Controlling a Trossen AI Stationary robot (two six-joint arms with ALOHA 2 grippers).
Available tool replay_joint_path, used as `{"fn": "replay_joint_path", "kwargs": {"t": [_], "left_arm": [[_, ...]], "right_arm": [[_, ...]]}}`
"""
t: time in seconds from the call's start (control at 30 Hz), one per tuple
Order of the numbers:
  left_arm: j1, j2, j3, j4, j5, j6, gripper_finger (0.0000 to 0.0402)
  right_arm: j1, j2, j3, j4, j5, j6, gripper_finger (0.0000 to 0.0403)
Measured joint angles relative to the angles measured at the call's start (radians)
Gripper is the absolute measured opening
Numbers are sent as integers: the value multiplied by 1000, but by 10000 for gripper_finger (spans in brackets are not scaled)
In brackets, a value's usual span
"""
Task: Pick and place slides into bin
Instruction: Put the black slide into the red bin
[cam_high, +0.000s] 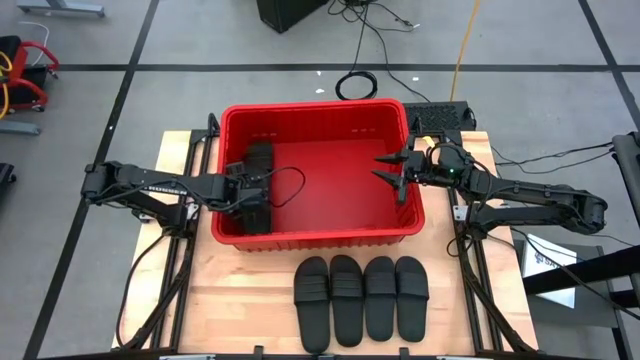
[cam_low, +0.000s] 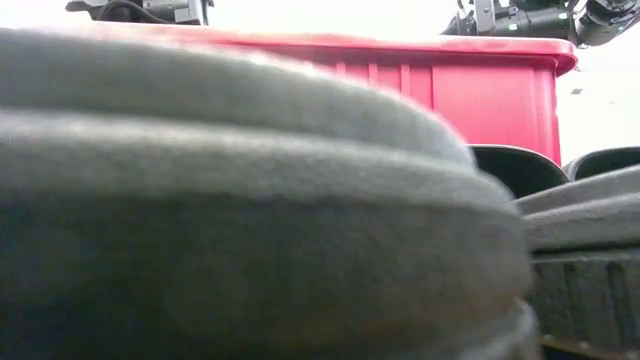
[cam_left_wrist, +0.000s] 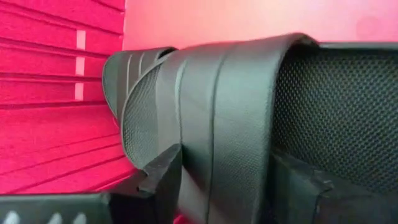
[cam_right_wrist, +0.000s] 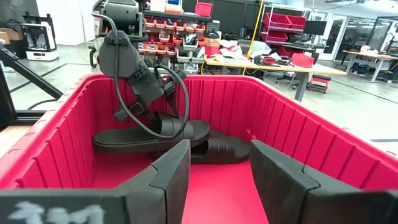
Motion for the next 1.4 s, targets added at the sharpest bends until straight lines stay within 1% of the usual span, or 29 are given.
{"fn": "replay_joint_path", "kwargs": {"t": [0.13,0.4,0.73,0.8,0.9,0.93,1.1,1.27,1.33,1.4], "left_arm": [[0,0,9,1,1,22,208],[-1,-36,73,4,8,59,207],[-1,-68,89,5,108,61,207],[-2,-69,89,1,88,62,207],[-2,-80,89,-1,0,61,207],[-1,-81,90,4,-12,65,207],[2,-88,90,40,-32,88,207],[33,-73,88,33,-47,73,207],[47,-70,69,38,-43,73,207],[66,-66,32,79,-39,78,207]], "right_arm": [[0,0,0,0,0,2,155],[0,0,0,0,0,19,155],[0,0,0,0,0,19,155],[0,0,0,0,0,19,155],[0,0,0,0,0,19,155],[0,0,0,0,0,19,155],[0,0,0,-1,0,19,155],[0,0,0,-1,0,19,155],[0,0,0,-1,0,19,155],[0,0,0,-1,0,19,155]]}}
